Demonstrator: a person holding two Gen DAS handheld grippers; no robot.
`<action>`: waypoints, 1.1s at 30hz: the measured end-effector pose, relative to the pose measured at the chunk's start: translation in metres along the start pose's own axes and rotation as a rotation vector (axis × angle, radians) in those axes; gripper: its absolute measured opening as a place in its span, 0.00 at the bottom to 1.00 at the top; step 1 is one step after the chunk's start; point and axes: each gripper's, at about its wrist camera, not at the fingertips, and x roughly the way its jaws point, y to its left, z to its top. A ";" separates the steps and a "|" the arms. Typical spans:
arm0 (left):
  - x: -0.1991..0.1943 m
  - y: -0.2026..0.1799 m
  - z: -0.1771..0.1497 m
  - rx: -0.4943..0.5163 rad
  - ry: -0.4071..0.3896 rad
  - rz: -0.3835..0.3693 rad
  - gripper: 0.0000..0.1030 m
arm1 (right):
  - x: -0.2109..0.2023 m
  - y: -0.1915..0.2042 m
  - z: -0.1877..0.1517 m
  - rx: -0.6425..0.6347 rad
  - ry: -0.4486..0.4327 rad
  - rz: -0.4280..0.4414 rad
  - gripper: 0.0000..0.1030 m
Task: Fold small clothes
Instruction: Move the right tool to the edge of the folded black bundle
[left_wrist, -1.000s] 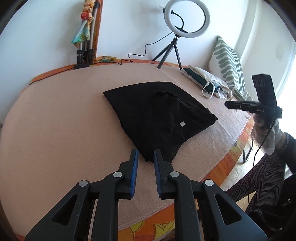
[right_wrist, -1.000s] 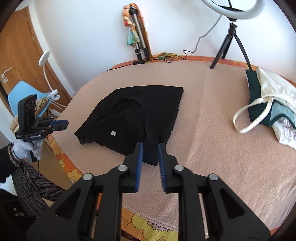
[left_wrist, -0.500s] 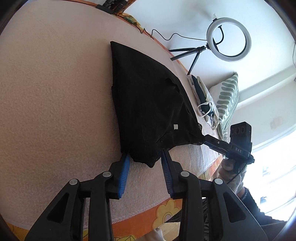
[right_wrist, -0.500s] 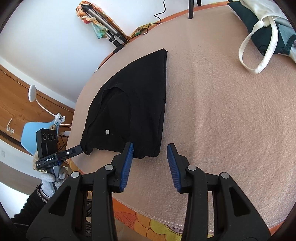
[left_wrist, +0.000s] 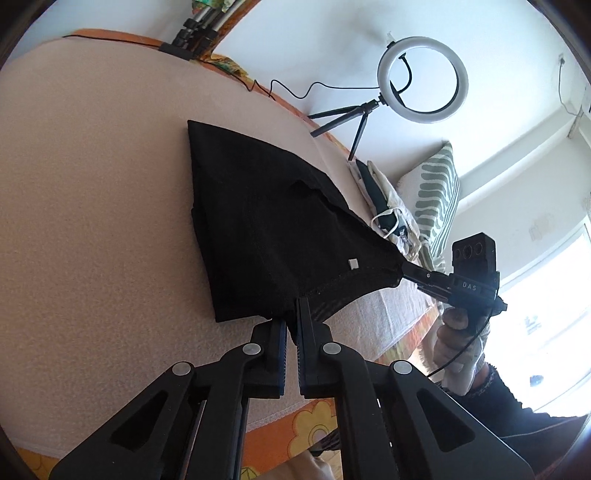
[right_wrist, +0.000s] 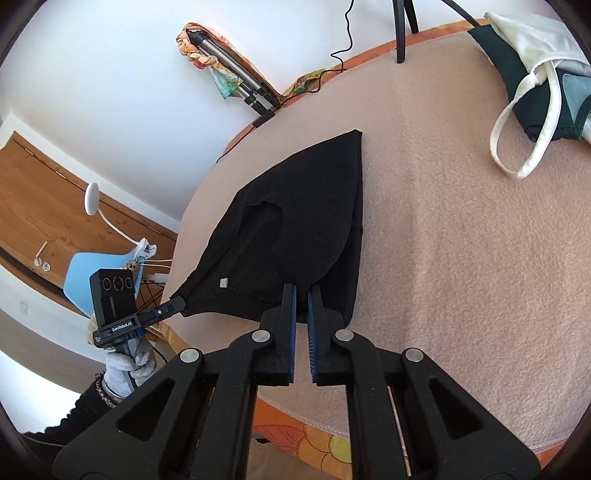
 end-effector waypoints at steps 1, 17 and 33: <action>0.005 0.004 -0.002 -0.010 0.016 0.012 0.03 | 0.006 -0.002 -0.002 0.000 0.019 -0.025 0.07; 0.014 0.008 -0.017 0.054 0.083 0.127 0.03 | 0.030 0.004 -0.012 -0.129 0.107 -0.175 0.07; -0.021 -0.001 -0.018 -0.007 -0.037 0.113 0.30 | -0.010 0.012 0.015 -0.208 -0.064 -0.192 0.48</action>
